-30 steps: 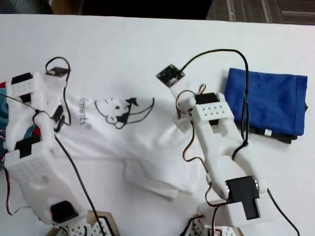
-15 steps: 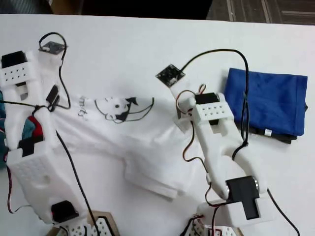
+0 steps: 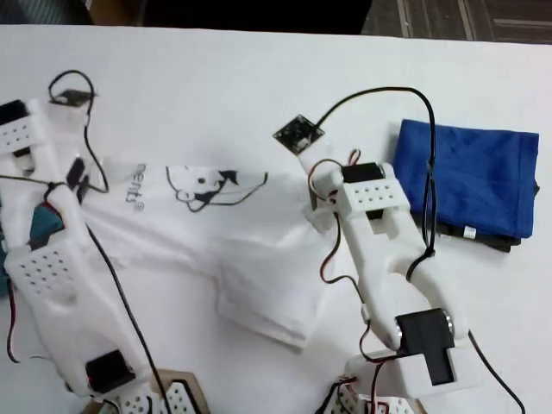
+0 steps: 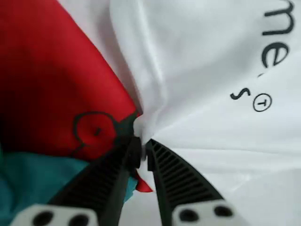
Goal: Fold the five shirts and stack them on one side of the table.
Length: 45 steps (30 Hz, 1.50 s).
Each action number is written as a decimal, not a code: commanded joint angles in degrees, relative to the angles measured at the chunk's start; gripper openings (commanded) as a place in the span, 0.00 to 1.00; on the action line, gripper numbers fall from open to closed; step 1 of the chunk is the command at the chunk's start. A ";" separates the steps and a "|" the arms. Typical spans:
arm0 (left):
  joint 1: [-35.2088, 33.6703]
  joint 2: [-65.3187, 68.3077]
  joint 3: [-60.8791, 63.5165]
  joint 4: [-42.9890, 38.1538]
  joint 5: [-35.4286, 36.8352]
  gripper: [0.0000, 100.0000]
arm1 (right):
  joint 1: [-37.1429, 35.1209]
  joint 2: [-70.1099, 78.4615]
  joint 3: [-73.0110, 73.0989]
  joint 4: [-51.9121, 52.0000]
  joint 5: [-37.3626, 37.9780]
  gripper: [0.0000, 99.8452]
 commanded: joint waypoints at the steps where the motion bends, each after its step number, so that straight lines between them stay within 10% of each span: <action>1: -1.67 -1.41 -4.53 1.76 -0.62 0.15 | -0.57 1.01 -2.55 -2.86 -5.19 0.23; 13: 1.67 -9.49 -4.35 1.85 1.05 0.20 | -6.29 19.03 -21.01 -0.48 -9.58 0.23; 20: 8.18 -15.82 15.96 1.49 2.73 0.02 | -1.01 30.20 -32.26 5.93 -9.58 0.15; 28: 6.77 -15.91 34.42 -15.91 0.35 0.05 | 0.92 27.30 -34.81 20.35 -9.05 0.20; 45: 6.77 -16.44 28.97 -5.54 0.09 0.03 | -5.76 22.55 -37.19 13.58 -13.54 0.07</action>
